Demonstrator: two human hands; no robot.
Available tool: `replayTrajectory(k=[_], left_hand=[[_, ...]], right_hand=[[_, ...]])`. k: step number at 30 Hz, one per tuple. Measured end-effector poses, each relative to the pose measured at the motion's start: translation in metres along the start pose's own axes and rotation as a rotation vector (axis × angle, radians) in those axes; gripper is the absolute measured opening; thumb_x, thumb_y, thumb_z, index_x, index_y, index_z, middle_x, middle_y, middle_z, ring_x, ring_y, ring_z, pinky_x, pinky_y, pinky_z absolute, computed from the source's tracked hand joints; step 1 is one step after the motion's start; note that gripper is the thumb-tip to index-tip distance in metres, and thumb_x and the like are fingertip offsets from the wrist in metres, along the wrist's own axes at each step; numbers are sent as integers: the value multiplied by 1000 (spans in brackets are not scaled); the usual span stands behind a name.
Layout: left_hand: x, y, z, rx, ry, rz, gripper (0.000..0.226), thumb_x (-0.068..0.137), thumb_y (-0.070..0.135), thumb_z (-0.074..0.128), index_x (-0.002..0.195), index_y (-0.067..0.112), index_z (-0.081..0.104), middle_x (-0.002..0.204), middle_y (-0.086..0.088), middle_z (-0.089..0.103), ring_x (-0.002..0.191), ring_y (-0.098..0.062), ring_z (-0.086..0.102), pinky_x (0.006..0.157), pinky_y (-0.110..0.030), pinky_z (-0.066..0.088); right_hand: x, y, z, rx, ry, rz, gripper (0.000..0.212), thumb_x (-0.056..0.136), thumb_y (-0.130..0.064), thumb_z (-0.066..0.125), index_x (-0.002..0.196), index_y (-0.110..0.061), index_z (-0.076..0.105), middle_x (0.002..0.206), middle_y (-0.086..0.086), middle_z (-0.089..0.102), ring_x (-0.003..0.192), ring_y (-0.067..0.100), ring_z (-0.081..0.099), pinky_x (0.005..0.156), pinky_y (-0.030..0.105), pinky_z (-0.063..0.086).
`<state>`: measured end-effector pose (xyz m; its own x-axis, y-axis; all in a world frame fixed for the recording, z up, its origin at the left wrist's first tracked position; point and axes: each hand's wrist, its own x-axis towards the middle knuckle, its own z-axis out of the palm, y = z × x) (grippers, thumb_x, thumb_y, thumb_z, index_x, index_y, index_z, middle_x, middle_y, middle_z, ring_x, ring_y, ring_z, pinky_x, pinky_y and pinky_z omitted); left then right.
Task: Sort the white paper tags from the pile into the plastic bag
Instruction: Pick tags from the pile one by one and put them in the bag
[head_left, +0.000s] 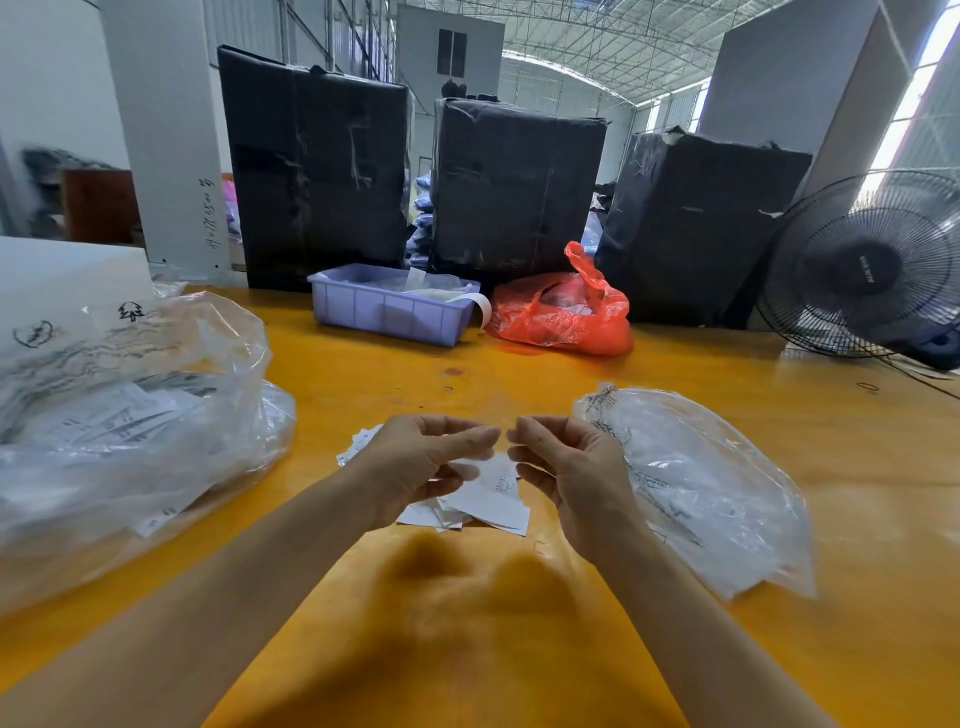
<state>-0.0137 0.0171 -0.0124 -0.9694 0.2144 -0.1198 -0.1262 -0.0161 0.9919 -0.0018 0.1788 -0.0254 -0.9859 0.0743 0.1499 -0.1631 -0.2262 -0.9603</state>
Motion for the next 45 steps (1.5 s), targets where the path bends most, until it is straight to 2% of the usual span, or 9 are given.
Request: replayTrajectory(k=[3,7,11,15,18,25,29,34,45], left_hand=[[-2,-1,2,-3,-33,28,43,54,41,75,90,18,72,86,3,75,79,-12,68,70,-25,51],[4,-4,0,-48,142,77,24,65,28,77,80,11,71,64,5,72,52,-2,60,50,-14,48],[11,-6,-11,-71,254,101,12,72,15,77,79,8,69,61,4,70,52,-6,61,47,-13,47],[13,-7,-15,-62,284,95,17,69,13,79,80,5,68,69,-3,69,55,-9,60,48,-17,45],[13,-8,-15,-37,294,105,19,68,15,80,78,6,67,67,-3,67,53,-6,59,51,-20,43],[14,-10,-18,-46,284,111,17,69,14,80,76,5,67,53,3,65,47,-4,57,44,-17,42],[13,-10,-18,-55,276,105,18,69,15,79,79,5,67,58,3,68,49,-5,59,44,-16,44],[10,-8,-13,-51,203,54,18,68,15,80,77,8,67,59,3,69,53,-6,61,45,-18,43],[8,-9,-7,5,108,36,13,68,11,80,68,12,67,56,3,68,51,-5,62,47,-16,46]], right_hand=[[-2,3,3,-128,-76,-30,5,81,-16,69,80,-10,69,72,3,70,66,11,63,62,24,49],[2,7,-1,-268,-33,-104,7,87,-15,65,82,-10,67,77,5,71,64,10,65,59,19,50],[7,18,-14,-986,-63,-261,13,84,-21,70,93,-12,71,82,-3,68,73,8,60,60,9,43],[8,30,-3,-1238,-276,-206,50,72,-46,76,111,-15,68,108,-1,63,99,15,55,85,27,45],[8,31,5,-1359,-286,-295,49,76,-50,70,113,-17,68,114,2,62,105,19,53,89,36,45],[4,28,1,-1194,-283,-357,18,91,-19,58,93,-6,71,89,4,67,79,20,60,74,37,49],[6,14,-4,-641,78,-239,18,90,-4,55,81,-12,69,74,-1,65,72,17,62,65,31,53],[6,-1,-6,43,61,116,10,91,1,55,86,-3,63,71,8,71,64,16,70,56,24,56],[5,-6,-4,67,113,77,9,90,-1,57,98,-6,56,74,11,68,61,15,69,52,23,54]])
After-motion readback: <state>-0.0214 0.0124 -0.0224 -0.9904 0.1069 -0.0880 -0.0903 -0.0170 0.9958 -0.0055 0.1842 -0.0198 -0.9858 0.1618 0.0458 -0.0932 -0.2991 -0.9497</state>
